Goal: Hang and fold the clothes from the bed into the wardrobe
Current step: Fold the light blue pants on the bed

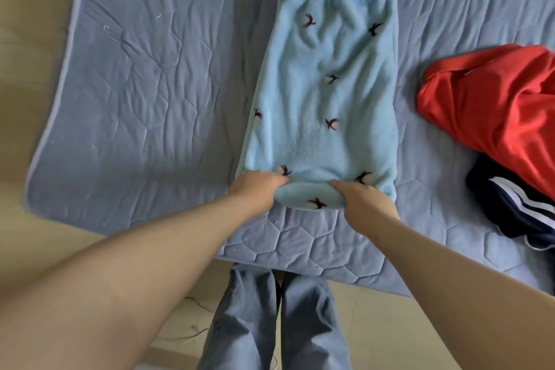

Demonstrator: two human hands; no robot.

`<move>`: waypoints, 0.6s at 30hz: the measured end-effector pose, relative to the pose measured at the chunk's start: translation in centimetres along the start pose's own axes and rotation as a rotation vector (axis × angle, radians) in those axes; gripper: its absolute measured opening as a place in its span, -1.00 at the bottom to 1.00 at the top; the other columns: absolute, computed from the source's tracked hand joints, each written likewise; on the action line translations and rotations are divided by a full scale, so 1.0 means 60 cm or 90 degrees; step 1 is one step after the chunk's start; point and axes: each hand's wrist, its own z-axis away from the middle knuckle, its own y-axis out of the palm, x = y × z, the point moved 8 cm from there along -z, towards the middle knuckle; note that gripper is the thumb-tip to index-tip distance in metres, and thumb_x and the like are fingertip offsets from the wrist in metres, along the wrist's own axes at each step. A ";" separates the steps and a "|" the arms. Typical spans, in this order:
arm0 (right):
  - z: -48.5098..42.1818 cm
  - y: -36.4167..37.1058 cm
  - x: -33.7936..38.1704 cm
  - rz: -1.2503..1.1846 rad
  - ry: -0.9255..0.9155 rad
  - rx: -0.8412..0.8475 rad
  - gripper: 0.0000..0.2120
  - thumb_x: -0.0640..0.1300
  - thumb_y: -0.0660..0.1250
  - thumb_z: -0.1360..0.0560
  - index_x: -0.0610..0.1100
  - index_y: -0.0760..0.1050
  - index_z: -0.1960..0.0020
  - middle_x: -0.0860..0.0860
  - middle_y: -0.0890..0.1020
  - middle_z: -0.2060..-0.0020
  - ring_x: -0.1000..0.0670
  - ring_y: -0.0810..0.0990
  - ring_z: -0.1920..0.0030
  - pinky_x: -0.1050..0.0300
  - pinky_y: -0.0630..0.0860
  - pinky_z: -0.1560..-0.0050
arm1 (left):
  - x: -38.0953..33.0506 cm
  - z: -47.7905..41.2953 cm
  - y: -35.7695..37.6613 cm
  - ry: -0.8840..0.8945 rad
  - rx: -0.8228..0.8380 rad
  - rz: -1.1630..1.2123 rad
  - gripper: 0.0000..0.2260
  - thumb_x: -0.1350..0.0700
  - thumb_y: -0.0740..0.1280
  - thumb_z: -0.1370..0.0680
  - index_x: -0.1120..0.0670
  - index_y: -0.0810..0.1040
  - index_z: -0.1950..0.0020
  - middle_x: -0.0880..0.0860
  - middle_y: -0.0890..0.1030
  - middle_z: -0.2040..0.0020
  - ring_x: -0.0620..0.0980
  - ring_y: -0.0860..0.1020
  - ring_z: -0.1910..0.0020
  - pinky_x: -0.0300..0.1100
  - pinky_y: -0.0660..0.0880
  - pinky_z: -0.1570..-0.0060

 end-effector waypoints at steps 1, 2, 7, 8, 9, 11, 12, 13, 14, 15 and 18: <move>0.024 0.008 -0.001 -0.001 0.009 0.039 -0.36 -0.32 0.06 -0.47 0.22 0.20 -0.42 0.04 0.50 -0.22 -0.07 0.50 -0.12 0.17 0.33 0.15 | -0.003 0.021 0.012 -0.006 0.057 0.008 -0.54 0.24 0.12 -0.54 -0.17 0.38 -0.36 0.01 0.51 -0.23 0.10 0.48 -0.17 -0.15 0.40 0.04; 0.049 0.019 0.000 -0.004 0.011 0.076 -0.36 -0.31 0.05 -0.47 0.24 0.20 -0.42 0.02 0.51 -0.18 -0.07 0.51 -0.06 0.16 0.36 0.18 | -0.008 0.041 0.026 0.000 0.107 0.005 -0.58 0.22 0.13 -0.53 -0.15 0.42 -0.31 0.02 0.54 -0.15 0.09 0.50 -0.12 -0.17 0.40 0.11; 0.165 0.074 0.017 -0.014 0.006 0.229 -0.46 -0.21 0.09 -0.52 0.23 0.23 -0.41 -0.05 0.47 -0.25 -0.10 0.50 -0.16 0.09 0.46 -0.08 | -0.033 0.144 0.074 0.038 0.272 -0.010 -0.73 0.18 0.19 -0.51 -0.05 0.51 -0.15 -0.01 0.56 -0.07 -0.02 0.43 0.12 -0.22 0.32 0.31; 0.180 0.083 0.021 -0.011 0.000 0.260 -0.48 -0.21 0.10 -0.52 0.19 0.26 -0.40 -0.05 0.47 -0.26 -0.11 0.49 -0.19 0.09 0.43 -0.10 | -0.036 0.160 0.088 0.043 0.317 -0.012 -0.77 0.16 0.23 -0.50 -0.02 0.51 -0.12 0.02 0.56 -0.07 0.00 0.44 0.12 -0.24 0.32 0.33; 0.201 0.094 0.029 -0.007 -0.012 0.298 -0.50 -0.21 0.13 -0.51 0.14 0.29 -0.39 -0.04 0.47 -0.27 -0.10 0.47 -0.22 0.09 0.41 -0.11 | -0.039 0.181 0.103 0.041 0.371 -0.002 -0.79 0.14 0.26 -0.50 0.01 0.51 -0.12 0.04 0.56 -0.08 0.02 0.47 0.09 -0.24 0.36 0.28; 0.241 0.114 0.047 -0.016 -0.048 0.375 -0.57 -0.24 0.18 -0.50 0.00 0.36 -0.34 -0.06 0.48 -0.26 -0.09 0.46 -0.22 0.12 0.37 -0.06 | -0.040 0.223 0.127 0.025 0.478 0.020 -0.75 0.12 0.30 -0.50 0.01 0.50 -0.17 0.06 0.53 -0.14 0.08 0.50 -0.08 -0.18 0.40 0.08; 0.264 0.123 0.054 -0.032 -0.056 0.408 -0.59 -0.25 0.20 -0.49 -0.06 0.37 -0.32 -0.08 0.49 -0.25 -0.08 0.46 -0.19 0.16 0.34 -0.01 | -0.042 0.243 0.134 0.023 0.517 0.012 -0.72 0.11 0.31 -0.50 0.01 0.48 -0.21 0.07 0.51 -0.19 0.10 0.48 -0.15 -0.14 0.39 0.02; 0.284 0.130 0.058 -0.051 -0.056 0.437 -0.59 -0.27 0.22 -0.48 -0.09 0.37 -0.31 -0.10 0.49 -0.25 -0.08 0.46 -0.16 0.18 0.31 0.02 | -0.045 0.259 0.138 0.026 0.541 -0.003 -0.70 0.11 0.32 -0.51 0.03 0.47 -0.24 0.08 0.50 -0.23 0.11 0.47 -0.18 -0.12 0.39 -0.01; 0.300 0.135 0.061 -0.067 -0.054 0.459 -0.59 -0.28 0.23 -0.48 -0.12 0.37 -0.32 -0.10 0.48 -0.25 -0.08 0.46 -0.15 0.19 0.29 0.02 | -0.048 0.270 0.141 0.031 0.554 -0.021 -0.69 0.11 0.32 -0.51 0.04 0.46 -0.25 0.09 0.49 -0.24 0.12 0.47 -0.20 -0.11 0.39 -0.05; 0.310 0.137 0.062 -0.081 -0.049 0.469 -0.59 -0.29 0.23 -0.48 -0.14 0.36 -0.32 -0.11 0.48 -0.26 -0.09 0.46 -0.18 0.19 0.28 0.02 | -0.053 0.277 0.138 0.038 0.555 -0.032 -0.68 0.12 0.32 -0.51 0.04 0.46 -0.25 0.10 0.49 -0.25 0.12 0.47 -0.20 -0.09 0.40 -0.08; 0.312 0.106 0.060 -0.107 -0.035 0.446 -0.57 -0.28 0.24 -0.48 -0.13 0.35 -0.34 -0.09 0.46 -0.28 -0.11 0.43 -0.25 0.17 0.32 -0.03 | -0.063 0.273 0.099 0.039 0.517 -0.043 -0.68 0.12 0.33 -0.50 0.05 0.48 -0.26 0.11 0.51 -0.24 0.12 0.48 -0.20 -0.07 0.41 -0.13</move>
